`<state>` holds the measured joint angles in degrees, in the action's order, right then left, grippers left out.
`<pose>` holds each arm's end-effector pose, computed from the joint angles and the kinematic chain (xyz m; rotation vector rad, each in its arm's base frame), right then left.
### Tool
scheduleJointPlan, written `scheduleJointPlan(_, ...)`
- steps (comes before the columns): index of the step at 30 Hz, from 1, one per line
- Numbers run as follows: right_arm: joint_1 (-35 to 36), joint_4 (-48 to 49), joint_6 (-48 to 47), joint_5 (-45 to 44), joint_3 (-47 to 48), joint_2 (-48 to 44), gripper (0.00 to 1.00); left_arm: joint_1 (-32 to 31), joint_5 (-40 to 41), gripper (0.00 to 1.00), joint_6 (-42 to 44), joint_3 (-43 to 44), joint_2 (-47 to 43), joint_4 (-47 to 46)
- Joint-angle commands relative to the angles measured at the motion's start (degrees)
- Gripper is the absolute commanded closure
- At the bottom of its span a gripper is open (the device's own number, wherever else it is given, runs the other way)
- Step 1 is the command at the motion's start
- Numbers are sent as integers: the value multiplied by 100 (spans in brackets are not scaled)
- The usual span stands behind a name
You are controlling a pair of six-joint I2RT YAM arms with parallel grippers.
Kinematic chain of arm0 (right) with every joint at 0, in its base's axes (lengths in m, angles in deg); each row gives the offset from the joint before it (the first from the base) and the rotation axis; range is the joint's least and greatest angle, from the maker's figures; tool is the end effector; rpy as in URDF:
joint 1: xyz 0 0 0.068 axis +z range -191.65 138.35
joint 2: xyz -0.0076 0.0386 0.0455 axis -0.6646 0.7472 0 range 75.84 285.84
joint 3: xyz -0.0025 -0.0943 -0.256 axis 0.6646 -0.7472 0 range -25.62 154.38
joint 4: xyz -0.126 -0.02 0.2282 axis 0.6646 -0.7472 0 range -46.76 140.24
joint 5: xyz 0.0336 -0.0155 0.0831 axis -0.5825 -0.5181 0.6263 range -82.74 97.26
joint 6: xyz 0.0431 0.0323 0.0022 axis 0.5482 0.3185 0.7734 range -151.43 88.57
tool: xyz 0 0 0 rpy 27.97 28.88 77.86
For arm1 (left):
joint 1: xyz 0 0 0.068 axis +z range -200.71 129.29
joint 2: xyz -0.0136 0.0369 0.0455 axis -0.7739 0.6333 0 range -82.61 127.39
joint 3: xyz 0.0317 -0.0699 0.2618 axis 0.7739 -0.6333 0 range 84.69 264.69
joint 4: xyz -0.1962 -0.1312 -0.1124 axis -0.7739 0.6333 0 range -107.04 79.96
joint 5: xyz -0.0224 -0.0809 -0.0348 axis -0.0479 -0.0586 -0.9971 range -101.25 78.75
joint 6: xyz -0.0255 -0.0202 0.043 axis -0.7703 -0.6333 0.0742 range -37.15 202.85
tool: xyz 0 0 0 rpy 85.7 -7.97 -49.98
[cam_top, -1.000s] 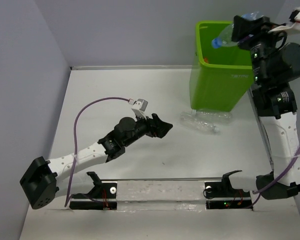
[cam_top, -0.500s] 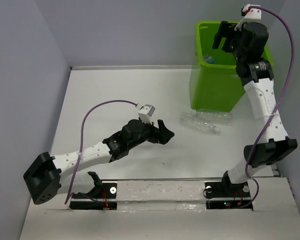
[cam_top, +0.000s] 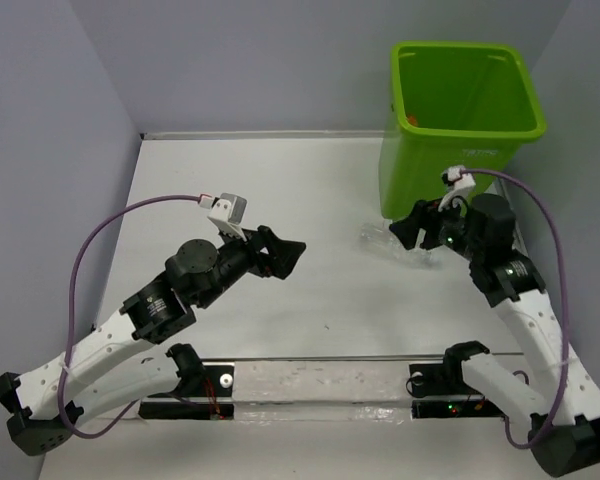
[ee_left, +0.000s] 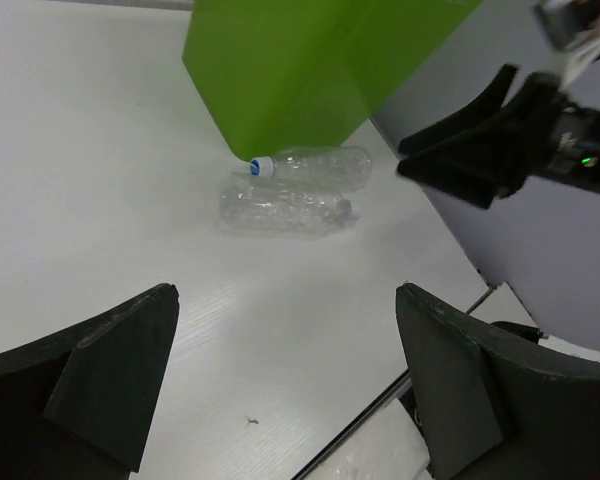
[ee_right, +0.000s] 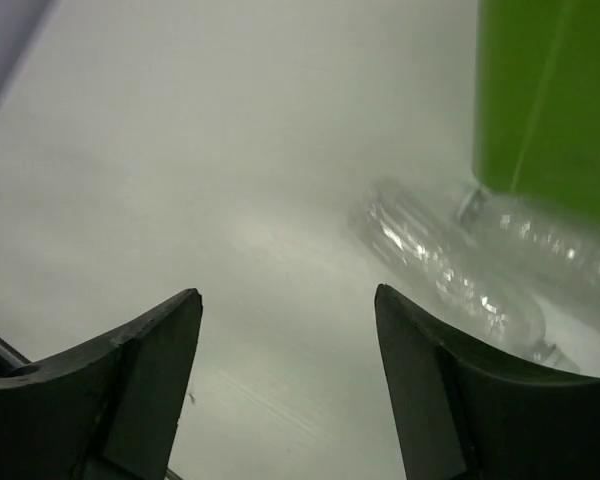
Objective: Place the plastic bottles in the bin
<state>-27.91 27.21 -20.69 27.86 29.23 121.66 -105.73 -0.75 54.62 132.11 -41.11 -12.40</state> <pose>0.1648 0.0532 0.3745 -0.3069 1.8183 0.6267 0.1019 -0.1345 0.3758 0.2287 1.6222 -0.9960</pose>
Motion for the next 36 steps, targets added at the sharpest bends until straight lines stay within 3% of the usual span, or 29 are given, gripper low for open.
scheduleJointPlan(1, 627, -308, 25, -1578, -555, 646, 21, -26, 461, 1, 668, 601, -1, 959)
scheduleJointPlan(6, 1166, 149, -923, -2358, -195, 1891, 15, -26, 620, 1, 985, 550, -150, 820)
scheduleJointPlan(11, 1219, 97, -1917, -3026, 78, 3045, 12, -17, 848, 1, 1135, 277, -449, 687)
scheduleJointPlan(22, 1272, 430, -2015, -3440, 166, 4171, 12, -8, 1086, 1, 1232, -92, -634, 529)
scheduleJointPlan(32, 2624, 439, -1524, -3070, 175, 5102, 13, 194, 883, 1, 1249, -207, -792, 432)
scheduleJointPlan(36, 3037, 483, -1216, -3237, 245, 5095, 19, 247, 813, 1, 1232, -233, -784, 406)
